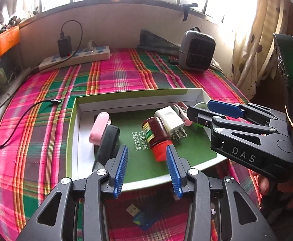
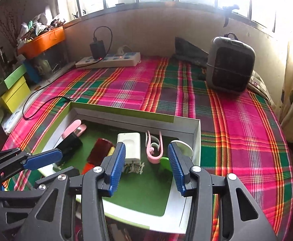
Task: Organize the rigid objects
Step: 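Withdraw both grippers from the tray toward the remaining objects, then grasp the dark metal bar with the right gripper while the left approaches the black dotted disc, then hold the dark bar in the right gripper while the left hovers over the disc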
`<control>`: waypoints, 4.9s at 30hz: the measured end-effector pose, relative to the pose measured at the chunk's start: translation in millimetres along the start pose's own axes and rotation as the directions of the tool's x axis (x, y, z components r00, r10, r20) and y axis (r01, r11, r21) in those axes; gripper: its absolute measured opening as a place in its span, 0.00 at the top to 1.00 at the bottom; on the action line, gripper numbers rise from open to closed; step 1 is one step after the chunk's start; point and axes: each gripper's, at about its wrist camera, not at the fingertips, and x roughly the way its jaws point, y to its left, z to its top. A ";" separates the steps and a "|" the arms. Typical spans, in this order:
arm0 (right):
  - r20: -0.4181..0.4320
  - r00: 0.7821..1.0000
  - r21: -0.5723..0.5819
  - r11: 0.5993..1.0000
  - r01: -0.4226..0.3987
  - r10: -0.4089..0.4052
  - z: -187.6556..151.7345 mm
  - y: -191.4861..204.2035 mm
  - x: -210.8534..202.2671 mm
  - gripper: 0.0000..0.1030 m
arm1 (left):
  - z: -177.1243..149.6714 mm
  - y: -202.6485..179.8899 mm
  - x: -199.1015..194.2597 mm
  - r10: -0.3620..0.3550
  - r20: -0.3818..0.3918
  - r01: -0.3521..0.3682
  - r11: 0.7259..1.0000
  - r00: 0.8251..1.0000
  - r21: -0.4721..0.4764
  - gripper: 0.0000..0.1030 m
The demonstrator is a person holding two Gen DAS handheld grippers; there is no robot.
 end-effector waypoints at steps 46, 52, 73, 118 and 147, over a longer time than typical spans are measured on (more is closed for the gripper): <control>-0.045 0.999 -0.094 0.996 -0.008 0.004 -105.1 13.7 -54.9 0.56 | -69.5 36.3 -43.3 -0.018 0.007 0.018 0.996 1.000 -0.091 0.62; -0.065 0.998 -0.113 0.994 -0.014 0.006 -105.5 17.6 -47.4 0.56 | -72.7 36.5 -38.1 -0.024 -0.008 0.023 0.996 1.000 -0.090 0.61; -0.090 0.996 -0.114 0.993 -0.023 0.013 -105.4 14.5 -38.7 0.68 | -65.8 19.2 -19.6 -0.031 -0.053 0.030 0.999 0.998 -0.010 0.57; -0.082 0.996 -0.056 0.997 -0.050 0.045 -112.3 -7.0 -49.1 0.76 | -58.4 -24.9 -4.3 0.004 -0.100 0.018 0.976 0.995 0.217 0.54; -0.087 0.996 -0.082 0.997 -0.008 0.001 -110.9 -4.6 -45.7 0.76 | -54.0 -30.3 6.5 0.014 -0.092 0.007 0.975 0.996 0.222 0.80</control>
